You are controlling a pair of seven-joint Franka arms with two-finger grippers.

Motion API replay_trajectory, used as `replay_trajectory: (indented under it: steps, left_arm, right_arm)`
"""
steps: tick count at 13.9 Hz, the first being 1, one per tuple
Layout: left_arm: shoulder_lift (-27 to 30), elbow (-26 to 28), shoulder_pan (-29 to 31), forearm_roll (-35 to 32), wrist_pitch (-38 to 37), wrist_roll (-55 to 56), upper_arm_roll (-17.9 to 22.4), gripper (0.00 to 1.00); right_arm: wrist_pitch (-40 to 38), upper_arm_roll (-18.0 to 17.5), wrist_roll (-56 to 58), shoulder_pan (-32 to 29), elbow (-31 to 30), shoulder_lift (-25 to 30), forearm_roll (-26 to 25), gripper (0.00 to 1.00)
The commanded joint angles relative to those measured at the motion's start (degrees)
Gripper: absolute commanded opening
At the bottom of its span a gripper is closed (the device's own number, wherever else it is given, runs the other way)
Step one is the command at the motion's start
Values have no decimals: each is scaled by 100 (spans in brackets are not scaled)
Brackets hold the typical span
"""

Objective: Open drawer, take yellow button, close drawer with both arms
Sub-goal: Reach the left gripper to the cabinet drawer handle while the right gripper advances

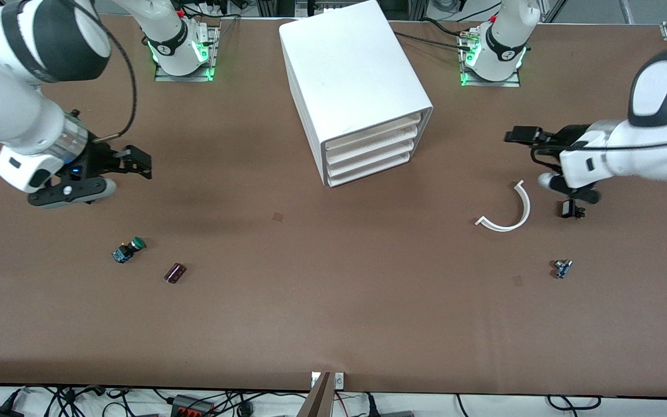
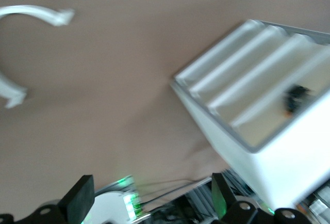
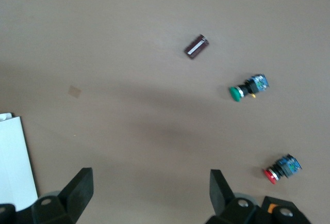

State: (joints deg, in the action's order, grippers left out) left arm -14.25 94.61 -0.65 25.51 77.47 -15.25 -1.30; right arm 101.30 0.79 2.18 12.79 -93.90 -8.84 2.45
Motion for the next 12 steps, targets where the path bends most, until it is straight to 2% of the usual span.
replay_trajectory:
  steps: [1, 4, 8, 10, 11, 12]
  left_arm:
    - [-498, -153, 153, 1102, -189, -1099, -11, 100]
    - [-623, 556, 101, 2490, 74, -1865, -20, 100]
    - [-623, 1575, 83, 3449, 470, -3464, -134, 100]
    - [-649, 1972, 39, 3908, 453, -3818, -265, 96]
    - [-693, 2026, 30, 3909, 409, -3854, -361, 87]
    - [-781, 2113, 22, 3918, 426, -3863, -484, 83]
  right_arm:
    - [-5, 53, -34, 320, 354, -213, 158, 100]
    - [-5, 62, -16, 338, 451, -355, 712, 100]
    - [222, 62, -8, 408, 451, -434, 643, 100]
    - [347, 62, -7, 400, 451, -434, 678, 100]
    - [338, 62, -7, 391, 451, -443, 687, 100]
    - [329, 62, 10, 391, 451, -443, 704, 100]
